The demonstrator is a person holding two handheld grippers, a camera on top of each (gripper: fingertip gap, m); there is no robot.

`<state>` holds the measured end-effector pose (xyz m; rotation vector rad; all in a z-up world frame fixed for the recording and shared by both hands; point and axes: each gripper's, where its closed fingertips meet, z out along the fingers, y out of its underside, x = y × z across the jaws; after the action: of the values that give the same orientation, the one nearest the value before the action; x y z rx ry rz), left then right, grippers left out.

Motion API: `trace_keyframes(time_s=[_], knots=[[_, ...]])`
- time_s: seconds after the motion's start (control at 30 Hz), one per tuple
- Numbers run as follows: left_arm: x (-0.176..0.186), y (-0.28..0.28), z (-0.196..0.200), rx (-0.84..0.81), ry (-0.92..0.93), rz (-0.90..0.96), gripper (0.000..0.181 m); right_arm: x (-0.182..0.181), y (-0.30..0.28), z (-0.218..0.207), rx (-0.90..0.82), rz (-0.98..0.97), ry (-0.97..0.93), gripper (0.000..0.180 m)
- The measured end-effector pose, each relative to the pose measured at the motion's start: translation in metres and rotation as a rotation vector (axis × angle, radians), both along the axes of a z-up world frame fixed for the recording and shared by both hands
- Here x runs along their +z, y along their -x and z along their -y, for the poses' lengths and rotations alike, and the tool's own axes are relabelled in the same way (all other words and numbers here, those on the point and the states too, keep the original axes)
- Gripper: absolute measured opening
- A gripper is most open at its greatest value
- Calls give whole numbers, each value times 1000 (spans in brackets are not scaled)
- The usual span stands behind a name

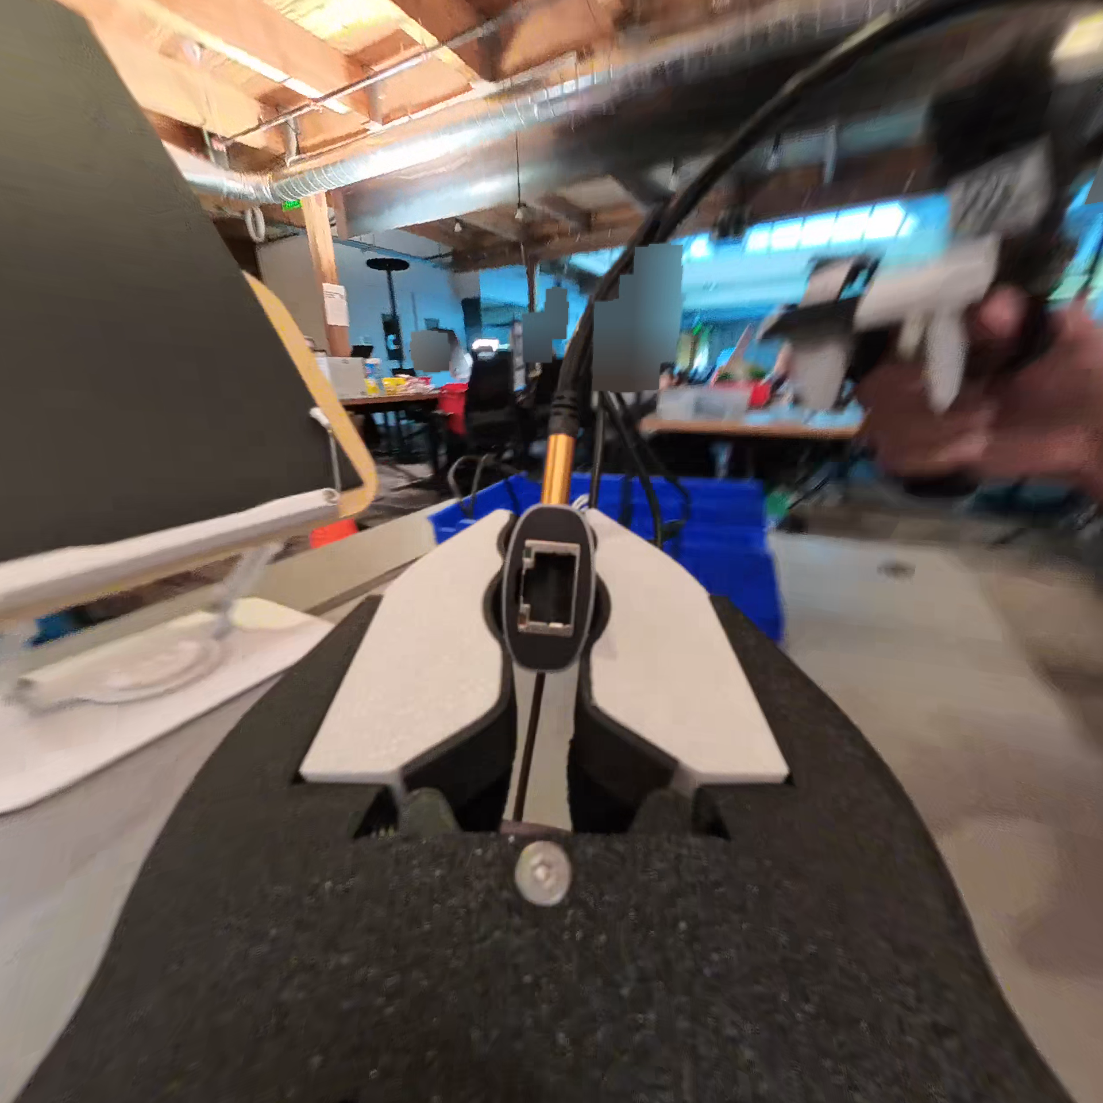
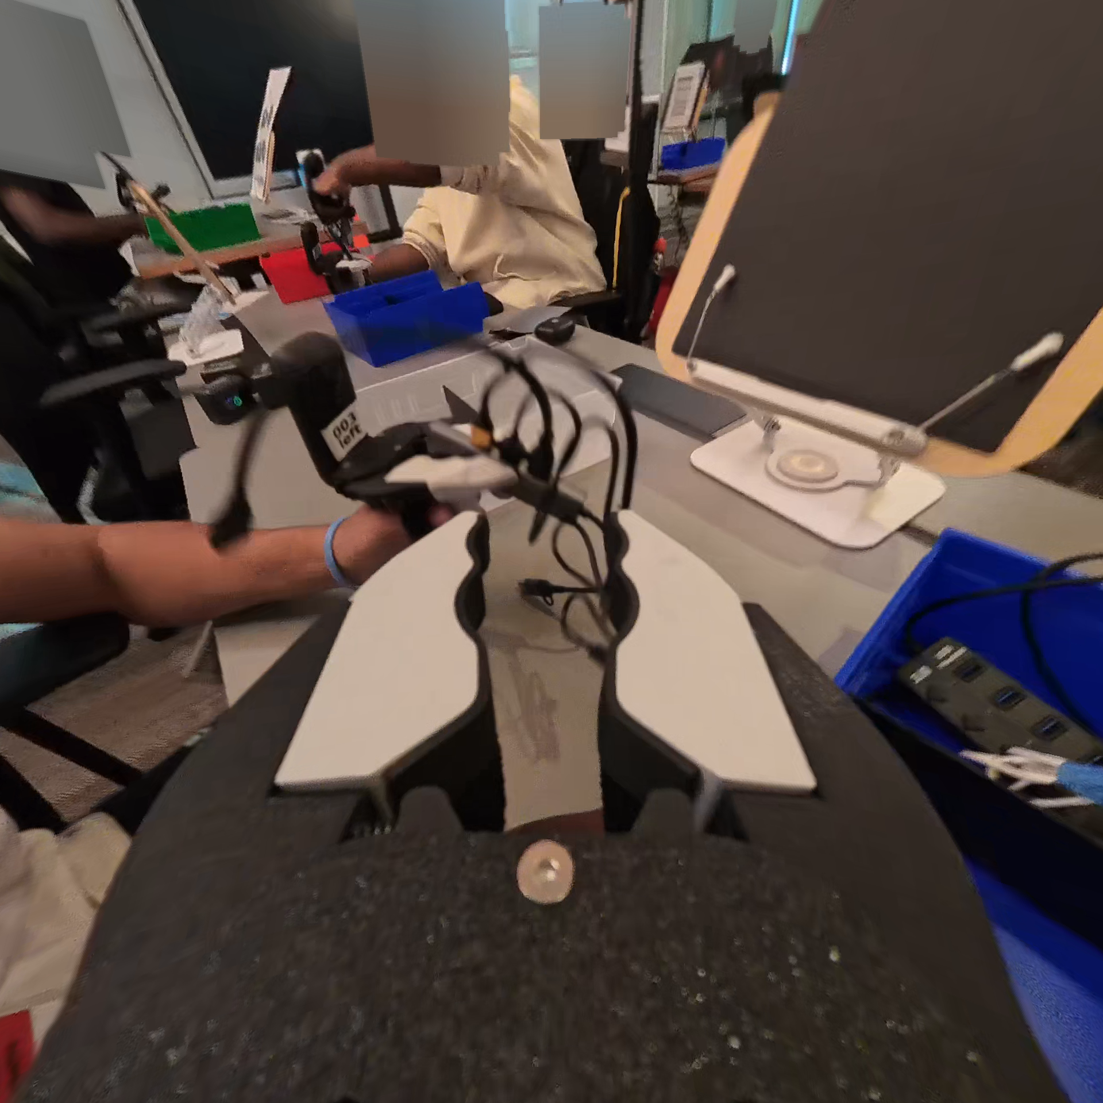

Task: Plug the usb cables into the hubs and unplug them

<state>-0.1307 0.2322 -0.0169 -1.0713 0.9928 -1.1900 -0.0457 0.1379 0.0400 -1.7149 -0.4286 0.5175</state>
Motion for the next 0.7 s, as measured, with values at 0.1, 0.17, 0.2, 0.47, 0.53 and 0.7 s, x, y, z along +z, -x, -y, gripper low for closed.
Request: trace_keyframes(time_s=[0.1,0.17,0.2,0.47,0.53,0.7], knots=[[19,6,3,-96,146,85,16,-35,7,-18,4,-19,84,63],[30,9,9,-160,216,123,16,-48,23,-34,28,-39,102,70],[35,9,10,-178,249,140,16,-51,33,-41,55,-72,119,75],[55,10,42,-325,313,195,16,-33,87,-61,298,-273,151,46],[57,9,45,-336,348,200,16,-29,93,-50,391,-289,161,27],[58,3,54,-341,389,182,17,-27,87,-40,425,-264,162,26]])
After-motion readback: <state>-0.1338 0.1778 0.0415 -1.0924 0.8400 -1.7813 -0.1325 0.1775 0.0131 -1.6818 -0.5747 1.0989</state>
